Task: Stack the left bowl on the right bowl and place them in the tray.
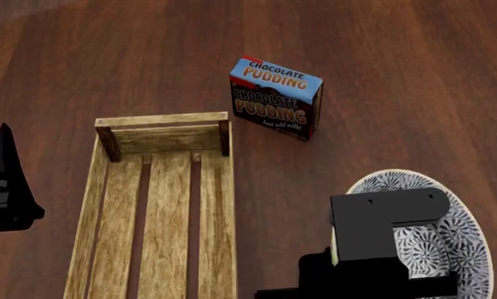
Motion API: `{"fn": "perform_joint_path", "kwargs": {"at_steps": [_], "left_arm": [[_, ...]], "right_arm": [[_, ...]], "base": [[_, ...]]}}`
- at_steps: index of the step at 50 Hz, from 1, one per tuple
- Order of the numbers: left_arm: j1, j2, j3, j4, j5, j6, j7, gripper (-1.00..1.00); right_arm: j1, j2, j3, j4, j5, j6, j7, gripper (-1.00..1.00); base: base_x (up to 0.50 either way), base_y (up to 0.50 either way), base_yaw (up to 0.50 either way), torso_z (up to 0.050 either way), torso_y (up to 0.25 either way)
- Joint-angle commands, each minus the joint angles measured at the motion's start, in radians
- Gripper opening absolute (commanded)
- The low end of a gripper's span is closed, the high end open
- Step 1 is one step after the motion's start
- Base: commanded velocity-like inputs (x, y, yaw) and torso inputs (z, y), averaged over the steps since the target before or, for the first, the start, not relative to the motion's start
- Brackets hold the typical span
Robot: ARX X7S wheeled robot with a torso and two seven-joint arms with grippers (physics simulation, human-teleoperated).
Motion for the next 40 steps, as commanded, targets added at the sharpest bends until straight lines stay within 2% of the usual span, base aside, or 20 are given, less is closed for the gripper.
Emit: {"fn": "perform_joint_path", "kwargs": {"at_steps": [1, 11, 19, 40], "left_arm": [[0.001, -0.003, 0.000, -0.001, -0.004, 0.005, 0.000, 1.00], [-0.002, -0.006, 0.000, -0.001, -0.007, 0.003, -0.005, 1.00], [-0.002, -0.008, 0.003, -0.004, -0.002, 0.009, -0.007, 1.00], [-0.007, -0.016, -0.015, -0.024, -0.006, 0.025, -0.012, 1.00]], "right_arm": [[0.099, 0.058, 0.011, 0.025, 0.122, 0.048, 0.110, -1.00], [0.203, 0.137, -0.034, 0.043, 0.082, 0.065, 0.040, -1.00], [0.328, 0.212, -0.095, 0.113, 0.159, 0.099, 0.102, -1.00], [0.465, 0.354, -0.190, 0.219, 0.101, 0.074, 0.010, -1.00]], "base": [[0.00, 0.00, 0.00, 0.000, 0.000], [0.00, 0.00, 0.00, 0.000, 0.000], [0.00, 0.00, 0.00, 0.000, 0.000], [0.00, 0.00, 0.00, 0.000, 0.000]]}}
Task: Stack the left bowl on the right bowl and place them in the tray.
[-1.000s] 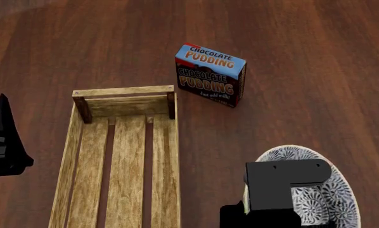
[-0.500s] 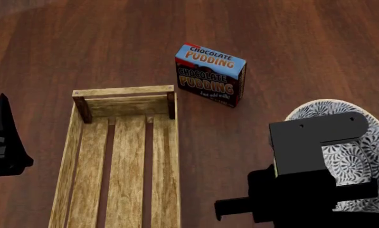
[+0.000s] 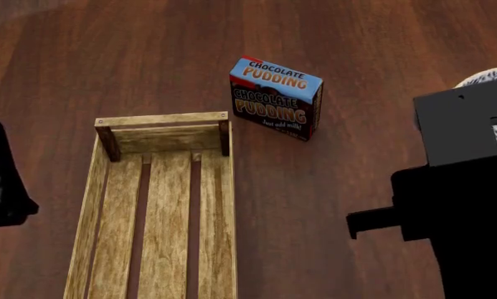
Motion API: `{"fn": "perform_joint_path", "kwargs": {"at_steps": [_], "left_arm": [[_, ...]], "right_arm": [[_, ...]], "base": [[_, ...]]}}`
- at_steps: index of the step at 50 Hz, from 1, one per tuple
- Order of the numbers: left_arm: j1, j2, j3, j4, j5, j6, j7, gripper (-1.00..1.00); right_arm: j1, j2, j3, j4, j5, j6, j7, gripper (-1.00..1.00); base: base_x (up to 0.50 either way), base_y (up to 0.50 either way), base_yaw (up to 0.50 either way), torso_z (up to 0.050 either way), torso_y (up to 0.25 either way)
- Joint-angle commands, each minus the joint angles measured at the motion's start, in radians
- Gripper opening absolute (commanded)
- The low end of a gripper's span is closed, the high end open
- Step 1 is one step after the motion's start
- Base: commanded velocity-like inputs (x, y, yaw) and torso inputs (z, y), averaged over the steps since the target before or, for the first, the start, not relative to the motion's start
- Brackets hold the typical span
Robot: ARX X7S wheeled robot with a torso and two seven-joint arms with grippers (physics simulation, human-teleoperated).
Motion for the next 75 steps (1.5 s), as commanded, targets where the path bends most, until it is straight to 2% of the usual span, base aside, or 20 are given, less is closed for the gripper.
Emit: {"fn": "perform_joint_path", "kwargs": {"at_steps": [1, 10, 24, 37, 55, 75], "left_arm": [[-0.001, -0.006, -0.012, -0.004, -0.005, 0.006, -0.004, 1.00], [-0.003, -0.007, -0.018, -0.010, -0.011, 0.013, -0.003, 1.00], [-0.014, -0.008, -0.005, -0.021, 0.003, 0.033, 0.003, 1.00], [-0.022, 0.001, 0.029, -0.083, 0.051, 0.074, 0.018, 1.00], [-0.029, 0.000, 0.038, -0.105, 0.061, 0.082, 0.014, 1.00], [-0.032, -0.004, 0.038, -0.102, 0.054, 0.077, 0.006, 1.00]], "right_arm": [[0.074, 0.081, -0.050, 0.049, -0.041, -0.002, -0.044, -1.00], [0.082, 0.148, -0.043, 0.077, -0.020, -0.020, -0.033, -1.00], [0.043, 0.234, -0.035, 0.107, -0.087, -0.079, -0.125, -1.00], [-0.052, 0.320, 0.002, 0.149, -0.081, -0.122, -0.138, -1.00], [-0.188, 0.356, 0.021, 0.199, -0.108, -0.196, -0.179, -1.00], [-0.275, 0.320, -0.020, 0.260, -0.159, -0.249, -0.230, -1.00]], "base": [[0.00, 0.00, 0.00, 0.000, 0.000], [0.00, 0.00, 0.00, 0.000, 0.000], [0.00, 0.00, 0.00, 0.000, 0.000], [0.00, 0.00, 0.00, 0.000, 0.000], [0.00, 0.00, 0.00, 0.000, 0.000], [0.00, 0.00, 0.00, 0.000, 0.000]]}}
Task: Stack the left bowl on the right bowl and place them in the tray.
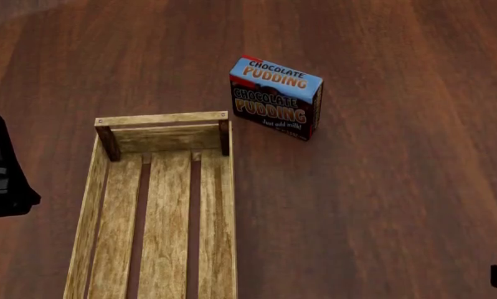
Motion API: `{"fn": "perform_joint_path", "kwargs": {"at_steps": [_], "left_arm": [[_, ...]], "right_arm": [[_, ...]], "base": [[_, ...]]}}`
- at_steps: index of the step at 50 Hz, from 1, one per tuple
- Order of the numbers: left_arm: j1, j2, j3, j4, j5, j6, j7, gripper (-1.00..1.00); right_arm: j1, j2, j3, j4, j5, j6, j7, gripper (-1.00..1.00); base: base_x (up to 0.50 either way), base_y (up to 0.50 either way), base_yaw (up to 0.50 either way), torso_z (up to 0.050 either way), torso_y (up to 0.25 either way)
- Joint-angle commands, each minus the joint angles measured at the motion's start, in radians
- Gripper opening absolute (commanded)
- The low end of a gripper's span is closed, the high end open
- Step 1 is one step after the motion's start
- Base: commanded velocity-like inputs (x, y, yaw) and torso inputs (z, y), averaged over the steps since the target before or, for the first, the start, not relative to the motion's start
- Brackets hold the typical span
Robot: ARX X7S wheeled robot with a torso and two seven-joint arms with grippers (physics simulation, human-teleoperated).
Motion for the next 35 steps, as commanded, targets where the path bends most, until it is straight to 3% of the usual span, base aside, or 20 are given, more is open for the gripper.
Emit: {"fn": "perform_joint_path", "kwargs": {"at_steps": [1, 17, 35], "left_arm": [[-0.004, -0.002, 0.001, -0.004, -0.001, -0.001, -0.005, 1.00], [-0.006, -0.004, 0.004, -0.015, -0.002, 0.011, 0.001, 1.00], [-0.005, -0.002, 0.020, -0.032, 0.007, 0.027, 0.006, 1.00]], "right_arm": [[-0.045, -0.017, -0.013, 0.032, -0.046, -0.034, -0.028, -1.00], [-0.092, -0.045, 0.007, 0.031, 0.005, -0.053, 0.037, -1.00], [-0.258, -0.010, 0.049, 0.026, -0.043, -0.172, -0.058, -1.00]], "base": [[0.00, 0.00, 0.00, 0.000, 0.000], [0.00, 0.00, 0.00, 0.000, 0.001], [0.00, 0.00, 0.00, 0.000, 0.000]]}}
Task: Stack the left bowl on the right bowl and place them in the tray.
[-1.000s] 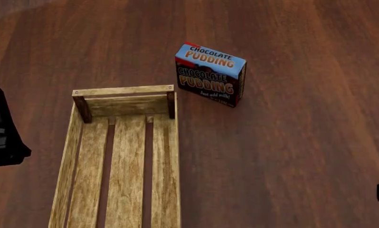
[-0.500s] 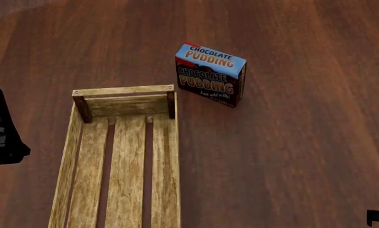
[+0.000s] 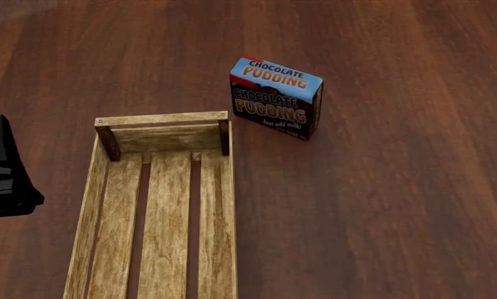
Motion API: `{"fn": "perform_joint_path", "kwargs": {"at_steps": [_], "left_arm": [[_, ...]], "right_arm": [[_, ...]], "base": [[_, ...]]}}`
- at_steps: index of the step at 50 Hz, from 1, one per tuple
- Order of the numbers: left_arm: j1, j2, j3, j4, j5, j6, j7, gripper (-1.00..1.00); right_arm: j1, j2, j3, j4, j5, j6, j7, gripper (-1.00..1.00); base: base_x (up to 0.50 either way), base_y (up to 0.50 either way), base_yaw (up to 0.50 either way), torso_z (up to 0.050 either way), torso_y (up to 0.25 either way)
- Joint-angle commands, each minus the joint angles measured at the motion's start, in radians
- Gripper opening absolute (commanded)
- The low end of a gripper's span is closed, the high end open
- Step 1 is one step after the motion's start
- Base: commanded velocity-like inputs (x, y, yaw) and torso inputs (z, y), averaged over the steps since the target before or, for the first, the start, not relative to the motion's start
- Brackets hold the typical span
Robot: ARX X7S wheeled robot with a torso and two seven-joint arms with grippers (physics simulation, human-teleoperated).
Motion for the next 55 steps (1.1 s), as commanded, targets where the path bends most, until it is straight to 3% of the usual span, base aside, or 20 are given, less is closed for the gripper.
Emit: {"fn": "perform_joint_path", "kwargs": {"at_steps": [1, 55], "left_arm": [[0.000, 0.000, 0.007, -0.009, 0.004, 0.008, 0.001, 1.00], [0.002, -0.005, 0.027, -0.028, 0.008, 0.029, 0.000, 1.00]], "right_arm": [[-0.099, 0.018, 0.031, -0.005, -0.039, -0.066, -0.042, -1.00], [-0.122, -0.070, -0.060, 0.086, -0.161, -0.142, -0.161, -1.00]], "base": [[0.00, 0.00, 0.00, 0.000, 0.000], [0.00, 0.00, 0.00, 0.000, 0.000]]}}
